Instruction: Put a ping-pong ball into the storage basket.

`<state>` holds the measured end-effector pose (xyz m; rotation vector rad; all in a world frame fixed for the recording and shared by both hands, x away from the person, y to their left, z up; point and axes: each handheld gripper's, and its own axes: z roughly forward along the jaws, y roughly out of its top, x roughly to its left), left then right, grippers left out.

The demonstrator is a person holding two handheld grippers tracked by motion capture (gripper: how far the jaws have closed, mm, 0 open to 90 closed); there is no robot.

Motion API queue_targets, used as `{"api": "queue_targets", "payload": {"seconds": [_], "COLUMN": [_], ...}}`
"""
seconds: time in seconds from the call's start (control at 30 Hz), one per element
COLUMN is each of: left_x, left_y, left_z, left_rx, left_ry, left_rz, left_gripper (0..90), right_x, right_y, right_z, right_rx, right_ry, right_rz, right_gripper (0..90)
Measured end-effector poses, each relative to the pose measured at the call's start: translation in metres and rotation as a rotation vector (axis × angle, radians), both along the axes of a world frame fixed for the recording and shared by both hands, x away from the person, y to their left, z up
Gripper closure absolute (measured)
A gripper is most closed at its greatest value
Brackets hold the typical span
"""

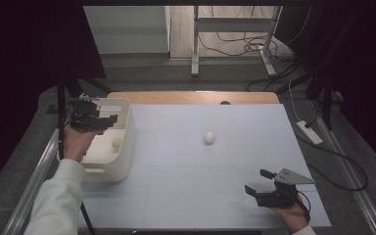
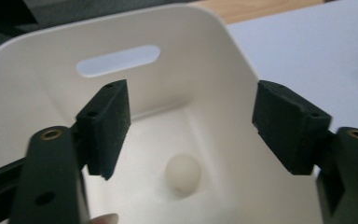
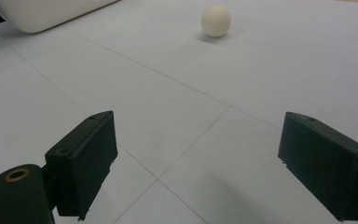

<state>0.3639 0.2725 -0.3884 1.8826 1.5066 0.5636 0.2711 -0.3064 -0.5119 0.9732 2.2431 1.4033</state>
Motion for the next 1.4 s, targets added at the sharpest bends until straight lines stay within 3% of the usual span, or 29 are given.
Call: {"api": "queue_targets", "payload": {"seconds": [0.33, 0.7, 0.87, 1.4], "left_x": [-0.018, -0.036, -0.043, -0.057], "left_y": [-0.006, -0.019, -0.023, -0.044], "left_z": [0.013, 0.025, 0.026, 0.023], "left_rx": [-0.046, -0.078, -0.118, -0.168], "left_ry": [-0.098, -0.176, -0.209, -0.235], "left_rz": [-0.063, -0.148, -0.171, -0.269], "left_gripper": [21.5, 20.6, 20.6, 20.5], "right_x": [-0.001, -0.002, -0.002, -0.001], "right_y": [0.000, -0.001, -0.001, -0.002], "right_z": [0.001, 0.002, 0.003, 0.001], "right_rx": [0.005, 0.006, 0.006, 0.007], "right_ry": [-0.005, -0.007, -0.011, -0.003], "right_rz": [-0.007, -0.008, -0.010, -0.022], "right_gripper": [11.2, 11.2, 11.2, 11.3]}}
